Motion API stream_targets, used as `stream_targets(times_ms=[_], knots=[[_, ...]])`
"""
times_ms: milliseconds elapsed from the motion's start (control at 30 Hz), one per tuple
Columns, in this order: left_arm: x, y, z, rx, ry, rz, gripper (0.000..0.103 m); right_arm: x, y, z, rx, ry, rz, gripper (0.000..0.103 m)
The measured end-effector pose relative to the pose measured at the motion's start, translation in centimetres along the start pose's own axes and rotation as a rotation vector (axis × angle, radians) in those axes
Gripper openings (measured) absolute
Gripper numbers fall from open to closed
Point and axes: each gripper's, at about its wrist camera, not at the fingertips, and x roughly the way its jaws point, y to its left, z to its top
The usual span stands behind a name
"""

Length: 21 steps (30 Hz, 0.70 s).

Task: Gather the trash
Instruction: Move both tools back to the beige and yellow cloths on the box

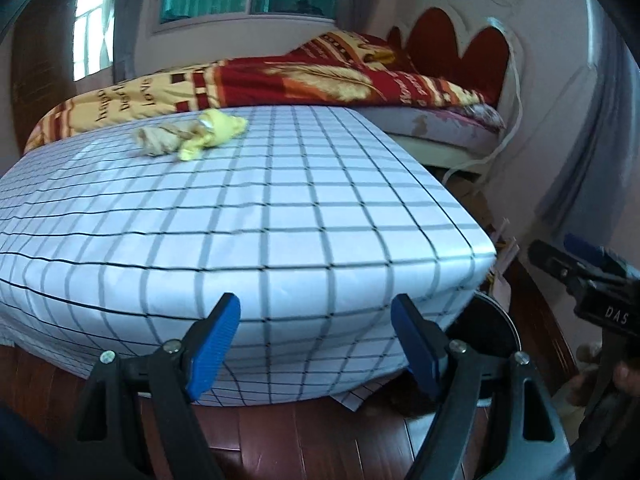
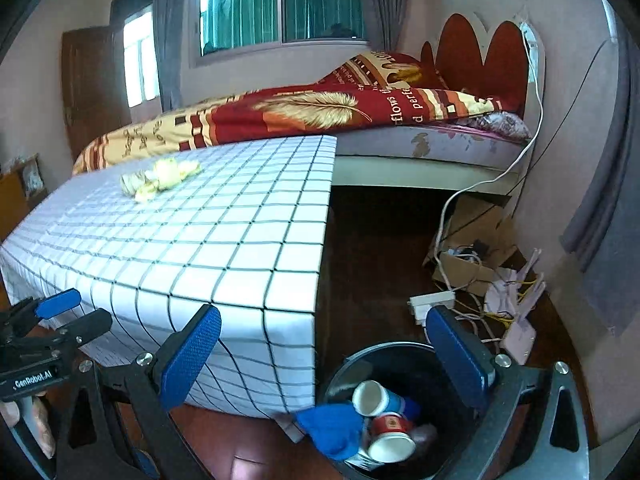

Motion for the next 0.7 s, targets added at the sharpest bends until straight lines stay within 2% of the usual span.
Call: stream_targets(times_ms=[67, 167, 300, 633, 700], knots=[[-0.2, 1.4, 0.7, -0.015, -0.011, 0.02, 0.079, 0.3, 0.5, 0.4, 0.015, -0.015, 0.018, 0.103], [-0.4, 3.2, 1.6, -0.017, -0.025, 0.054, 0.079, 1.6, 2.1, 1.9, -0.015, 0.055, 0.025, 0.103], [-0.4, 7.2, 3.6, -0.034, -0.047, 0.109, 0.079, 2.4, 4.6, 4.1, -0.034, 0.048, 0.066, 0.103], [0.6, 16.2, 10.1, -0.045, -0.098, 0.214, 0.079, 7.5, 14.7, 11.3, -0.128, 0.011, 0.195, 0.103], [1.2, 17.3, 10.9, -0.049, -0.095, 0.217, 0.079, 8.9, 16.9, 12.5, -0.161, 0.011, 0.215, 0.099]])
